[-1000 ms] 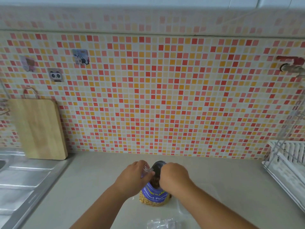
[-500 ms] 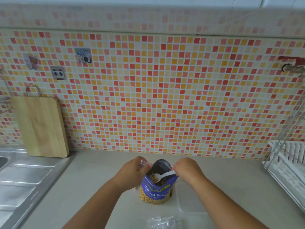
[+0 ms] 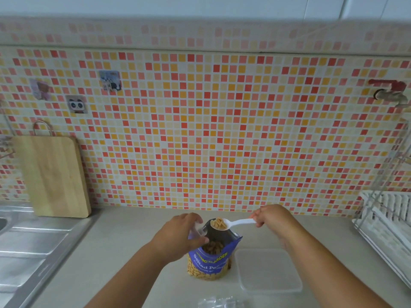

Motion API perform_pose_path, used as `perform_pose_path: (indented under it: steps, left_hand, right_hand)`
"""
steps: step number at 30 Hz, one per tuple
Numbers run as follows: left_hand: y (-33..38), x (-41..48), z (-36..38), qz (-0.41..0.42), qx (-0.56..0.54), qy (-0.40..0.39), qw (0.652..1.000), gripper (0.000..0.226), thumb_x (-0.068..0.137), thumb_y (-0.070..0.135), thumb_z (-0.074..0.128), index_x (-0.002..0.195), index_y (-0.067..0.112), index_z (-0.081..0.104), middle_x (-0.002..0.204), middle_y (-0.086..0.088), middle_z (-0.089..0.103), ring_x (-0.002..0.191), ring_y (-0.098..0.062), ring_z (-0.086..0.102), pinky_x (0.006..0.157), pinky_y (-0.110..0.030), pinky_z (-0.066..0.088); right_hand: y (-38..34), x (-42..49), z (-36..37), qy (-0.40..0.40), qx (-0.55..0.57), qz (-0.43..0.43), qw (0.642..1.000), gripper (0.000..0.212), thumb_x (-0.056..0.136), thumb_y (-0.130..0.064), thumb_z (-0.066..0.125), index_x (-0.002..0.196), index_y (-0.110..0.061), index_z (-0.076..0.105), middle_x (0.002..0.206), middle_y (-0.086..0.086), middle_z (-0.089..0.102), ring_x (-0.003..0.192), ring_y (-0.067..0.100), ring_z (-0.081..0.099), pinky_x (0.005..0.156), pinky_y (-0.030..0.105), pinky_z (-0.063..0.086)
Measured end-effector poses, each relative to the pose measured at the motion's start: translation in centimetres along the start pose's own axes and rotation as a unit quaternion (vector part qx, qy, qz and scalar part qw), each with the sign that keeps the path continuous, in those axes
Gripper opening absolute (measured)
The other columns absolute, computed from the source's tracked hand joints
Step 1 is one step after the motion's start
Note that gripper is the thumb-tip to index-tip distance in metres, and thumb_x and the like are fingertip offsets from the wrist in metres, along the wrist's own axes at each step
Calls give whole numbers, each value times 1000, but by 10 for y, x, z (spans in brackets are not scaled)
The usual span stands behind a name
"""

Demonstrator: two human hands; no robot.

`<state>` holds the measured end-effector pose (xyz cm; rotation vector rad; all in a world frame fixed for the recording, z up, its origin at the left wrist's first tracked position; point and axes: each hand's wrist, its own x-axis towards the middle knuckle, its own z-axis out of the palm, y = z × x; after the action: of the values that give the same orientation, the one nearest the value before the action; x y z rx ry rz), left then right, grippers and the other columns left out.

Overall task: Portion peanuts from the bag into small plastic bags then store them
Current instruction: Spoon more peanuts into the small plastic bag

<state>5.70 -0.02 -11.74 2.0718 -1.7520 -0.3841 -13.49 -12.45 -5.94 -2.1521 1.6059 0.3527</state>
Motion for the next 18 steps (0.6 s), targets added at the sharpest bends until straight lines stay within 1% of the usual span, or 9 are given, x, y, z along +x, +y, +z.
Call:
perform_pose_path:
  steps: [1,3,4,6,8,10,13,16,18]
  left_hand:
    - [2,1,1,2,9,2,1000,51,81,54,60,125,32,45,128,8,54,109,-13,50,90,-27,45]
    - [5,3,2,11,23,8,1000,53,81,53,60,127,31,44,129,7,53,112,-14,50,92,-28,44]
    - [7,4,2,14,26,9,1000,54,81,53,60,128,30,44,129,7,53,113,-15,50,92,-29,44]
    - [11,7,4,19,32,11,999,54,81,53,60,128,29,44,127,6,54,112,-15,50,92,-29,44]
    - [15,11,8,20,35,9,999,53,82,52,59,127,28,45,123,4,55,109,-16,51,90,-29,44]
    - [19,15,12,19,24,14,999,50,83,51,59,124,26,47,119,3,56,102,-16,52,84,-28,44]
    - [21,20,18,15,-28,46,998,45,85,50,56,121,24,49,114,2,58,92,-14,50,77,-26,42]
    - [22,20,21,1,-80,81,993,46,87,49,53,123,21,48,113,3,58,91,-13,51,75,-23,42]
    - [22,20,18,-15,-125,110,986,44,87,48,55,122,22,48,106,8,56,90,-10,52,70,-16,40]
  right_hand:
    - [5,-3,2,15,26,-23,999,41,94,-7,45,135,-9,51,139,12,52,115,22,54,96,30,46]
    - [8,-5,4,103,80,-74,989,28,86,-2,53,110,1,67,119,20,65,89,23,59,73,26,48]
    - [5,-3,3,109,87,-71,988,28,86,-2,53,109,0,68,119,19,66,92,25,60,76,25,48]
    - [-10,-5,-1,25,59,-29,998,40,92,-7,47,131,-12,55,137,9,54,121,24,52,99,29,43]
    - [-28,-4,-7,49,44,-24,998,45,95,-11,44,139,-22,46,143,2,47,129,21,45,109,33,37]
    - [-33,-10,-10,54,15,-97,994,37,91,-11,47,125,-18,61,127,5,61,112,20,58,98,31,46]
    - [-44,-36,-8,156,-23,-240,958,27,88,-12,49,102,-15,72,106,4,69,96,22,61,82,34,49]
    - [-61,-62,-18,245,-157,-320,902,26,87,-17,51,105,-20,70,105,-1,66,103,20,52,91,35,45]
    - [-57,-72,-28,311,-185,-343,867,27,87,-18,48,104,-19,69,101,-2,66,100,19,48,94,34,39]
